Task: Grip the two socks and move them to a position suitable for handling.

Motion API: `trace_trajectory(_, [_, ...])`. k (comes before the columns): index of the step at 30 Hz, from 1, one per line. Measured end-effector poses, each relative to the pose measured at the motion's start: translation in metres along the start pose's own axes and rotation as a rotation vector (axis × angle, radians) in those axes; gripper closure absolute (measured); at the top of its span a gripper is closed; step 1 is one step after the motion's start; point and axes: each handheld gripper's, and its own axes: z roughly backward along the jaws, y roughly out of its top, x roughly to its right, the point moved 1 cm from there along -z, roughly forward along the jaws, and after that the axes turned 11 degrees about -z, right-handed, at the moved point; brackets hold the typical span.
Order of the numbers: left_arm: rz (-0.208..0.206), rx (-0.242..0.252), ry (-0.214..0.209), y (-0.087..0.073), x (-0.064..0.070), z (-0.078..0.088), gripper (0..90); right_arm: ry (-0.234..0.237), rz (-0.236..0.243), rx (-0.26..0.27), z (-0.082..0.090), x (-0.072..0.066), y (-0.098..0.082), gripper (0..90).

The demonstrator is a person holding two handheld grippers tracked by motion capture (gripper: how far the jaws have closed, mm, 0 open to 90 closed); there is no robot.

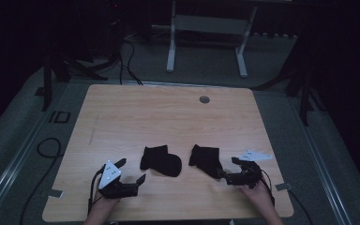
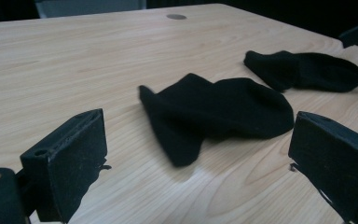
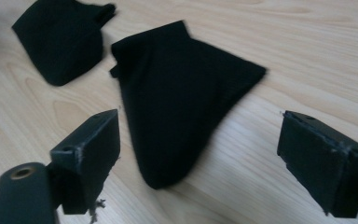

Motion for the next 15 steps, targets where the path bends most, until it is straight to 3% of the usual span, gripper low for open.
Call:
trace_trajectory(4, [-0.003,0.004,-0.018,0.006,0.006,-0.01,4.6,-0.015,0.045,-0.022,-0.011,-0.009,-0.001,25.7])
trace_trajectory(7, [-0.005,0.006,-0.033,0.01,0.009,-0.016,4.6,-0.015,0.039,-0.046,-0.019,-0.009,-0.003,35.3])
trace_trajectory(10, [-0.007,0.006,-0.047,0.014,0.013,-0.023,4.6,-0.027,0.059,-0.063,-0.023,-0.011,-0.004,43.8])
trace_trajectory(11, [-0.007,0.006,-0.047,0.014,0.013,-0.023,4.7,-0.034,0.069,-0.069,-0.023,-0.011,-0.004,52.2])
trace_trajectory(15, [-0.025,-0.003,-0.078,0.02,0.024,-0.034,4.7,-0.034,0.082,-0.113,-0.026,-0.012,-0.004,63.7])
